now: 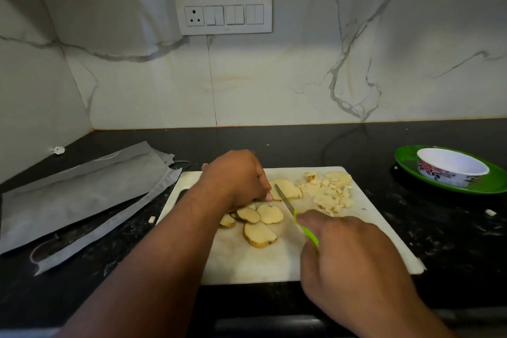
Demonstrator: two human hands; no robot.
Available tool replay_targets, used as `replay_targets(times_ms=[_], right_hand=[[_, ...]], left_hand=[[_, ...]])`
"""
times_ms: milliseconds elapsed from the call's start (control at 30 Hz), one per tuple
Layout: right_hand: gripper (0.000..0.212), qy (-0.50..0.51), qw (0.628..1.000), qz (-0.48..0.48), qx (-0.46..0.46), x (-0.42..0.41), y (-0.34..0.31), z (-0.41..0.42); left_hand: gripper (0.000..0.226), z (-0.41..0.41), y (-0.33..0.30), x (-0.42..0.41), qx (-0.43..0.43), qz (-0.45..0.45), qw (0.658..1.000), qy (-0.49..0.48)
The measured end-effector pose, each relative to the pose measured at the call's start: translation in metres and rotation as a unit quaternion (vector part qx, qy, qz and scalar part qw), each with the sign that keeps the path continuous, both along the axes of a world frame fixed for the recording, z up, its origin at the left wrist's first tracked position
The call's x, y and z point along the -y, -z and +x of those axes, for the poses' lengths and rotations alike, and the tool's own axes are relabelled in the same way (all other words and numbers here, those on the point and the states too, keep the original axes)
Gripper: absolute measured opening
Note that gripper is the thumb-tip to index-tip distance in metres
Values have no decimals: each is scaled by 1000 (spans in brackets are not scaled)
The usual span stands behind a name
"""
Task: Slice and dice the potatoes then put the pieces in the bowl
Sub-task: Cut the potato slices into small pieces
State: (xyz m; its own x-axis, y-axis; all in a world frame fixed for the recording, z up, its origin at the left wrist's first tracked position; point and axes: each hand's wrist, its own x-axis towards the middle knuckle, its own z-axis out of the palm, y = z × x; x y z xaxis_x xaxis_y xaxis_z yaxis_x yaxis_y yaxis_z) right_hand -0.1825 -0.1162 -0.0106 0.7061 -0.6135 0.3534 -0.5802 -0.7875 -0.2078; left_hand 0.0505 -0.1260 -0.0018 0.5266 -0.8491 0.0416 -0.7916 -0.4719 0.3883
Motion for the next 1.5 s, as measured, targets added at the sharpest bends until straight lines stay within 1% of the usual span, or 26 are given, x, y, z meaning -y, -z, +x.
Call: replay_targets(times_ms=[133,233,300,367,467,567,733,900,1067,1100,1200,1367,1500], right_hand=[[52,22,1000,-4,-21,-12,-10,-29],[47,25,999,-29,5,-9,-19,-30],[43,30,998,-48,30,-1,-22,-17],[42,36,997,-55,31,10,-19,2],[43,16,999,-32,22,20,-10,25],[44,2,1000,-12,12,22,-3,26],[46,-1,1000,-12,-15,6,2,-7],[51,22,1000,-4,-16,-10,-15,-35],[44,23,998,-38,38,4,-15,0],[42,20,999,-28,36,6,-12,10],[40,4,1000,-2,19,10,-4,24],[45,-1,1000,-2,-14,-4,7,-7],[49,21,1000,6,-15,-15,-4,-27]], left_hand=[[14,2,2,-2,-17,-26,999,11],[13,0,3,-2,-21,-37,999,19],[13,0,3,-2,-21,-39,999,18],[12,-1,3,-3,-22,-42,999,16],[9,-3,3,-4,-26,-45,999,13],[10,-3,2,-3,-22,-44,999,13],[14,0,3,-2,-28,-43,999,11],[15,-1,3,-1,-29,-49,998,7],[12,-4,2,-1,-24,-43,999,8],[12,-5,1,-1,-24,-41,999,11],[21,-5,1,-2,-27,-34,999,11],[13,-1,2,1,-28,-36,999,5],[11,1,1,1,-9,-26,999,18]])
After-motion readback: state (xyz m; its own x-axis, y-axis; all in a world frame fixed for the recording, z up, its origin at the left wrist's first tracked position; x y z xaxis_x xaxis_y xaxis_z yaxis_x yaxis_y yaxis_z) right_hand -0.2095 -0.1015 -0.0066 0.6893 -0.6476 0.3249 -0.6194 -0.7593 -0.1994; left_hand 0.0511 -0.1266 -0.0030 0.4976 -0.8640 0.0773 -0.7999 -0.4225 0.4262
